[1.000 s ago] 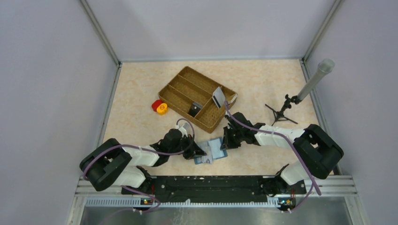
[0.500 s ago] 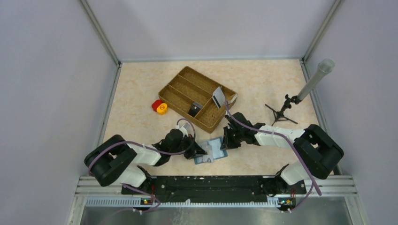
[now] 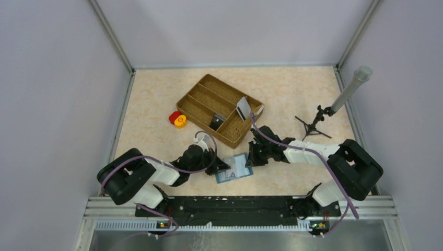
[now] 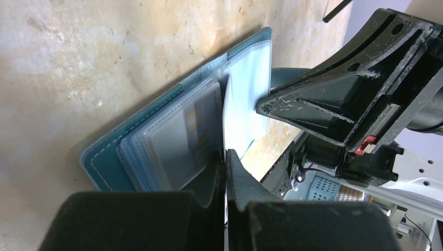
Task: Put the credit cards into the card holder
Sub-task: Insert the credit card into the card holder.
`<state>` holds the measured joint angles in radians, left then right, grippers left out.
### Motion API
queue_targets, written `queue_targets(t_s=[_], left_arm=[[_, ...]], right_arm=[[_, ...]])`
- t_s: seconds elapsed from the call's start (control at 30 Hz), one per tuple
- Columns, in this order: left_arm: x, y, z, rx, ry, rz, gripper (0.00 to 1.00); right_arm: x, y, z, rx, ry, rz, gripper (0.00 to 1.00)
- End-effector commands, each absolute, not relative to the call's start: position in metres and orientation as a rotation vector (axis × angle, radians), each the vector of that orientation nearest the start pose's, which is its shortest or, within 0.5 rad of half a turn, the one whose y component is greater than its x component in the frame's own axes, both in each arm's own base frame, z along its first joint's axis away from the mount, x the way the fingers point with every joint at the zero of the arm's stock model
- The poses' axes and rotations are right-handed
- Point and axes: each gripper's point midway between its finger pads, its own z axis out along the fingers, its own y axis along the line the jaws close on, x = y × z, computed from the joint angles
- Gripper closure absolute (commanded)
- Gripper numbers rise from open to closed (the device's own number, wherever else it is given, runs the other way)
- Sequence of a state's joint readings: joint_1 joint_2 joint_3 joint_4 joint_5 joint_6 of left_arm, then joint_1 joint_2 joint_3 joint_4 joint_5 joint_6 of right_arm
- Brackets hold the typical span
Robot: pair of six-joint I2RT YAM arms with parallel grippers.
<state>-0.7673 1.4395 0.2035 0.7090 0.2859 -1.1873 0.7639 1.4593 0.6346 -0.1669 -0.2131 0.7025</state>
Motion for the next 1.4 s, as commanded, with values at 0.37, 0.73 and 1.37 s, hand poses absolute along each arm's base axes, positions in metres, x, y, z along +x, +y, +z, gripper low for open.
queue_targets(t_s=[0.37, 0.73, 1.37], left_arm=[[0.169, -0.278, 0.019, -0.282, 2.391, -1.332, 1.00], [0.153, -0.277, 0.006, -0.363, 2.452, -1.352, 1.00], [0.164, -0.284, 0.005, -0.385, 2.394, -1.352, 1.00]], right_arm=[[0.165, 0.236, 0.005, -0.151, 2.792, 0.631, 1.00], [0.171, 0.235, 0.009, -0.070, 2.759, 0.629, 1.00], [0.164, 0.240, 0.014, -0.037, 2.744, 0.701, 1.00]])
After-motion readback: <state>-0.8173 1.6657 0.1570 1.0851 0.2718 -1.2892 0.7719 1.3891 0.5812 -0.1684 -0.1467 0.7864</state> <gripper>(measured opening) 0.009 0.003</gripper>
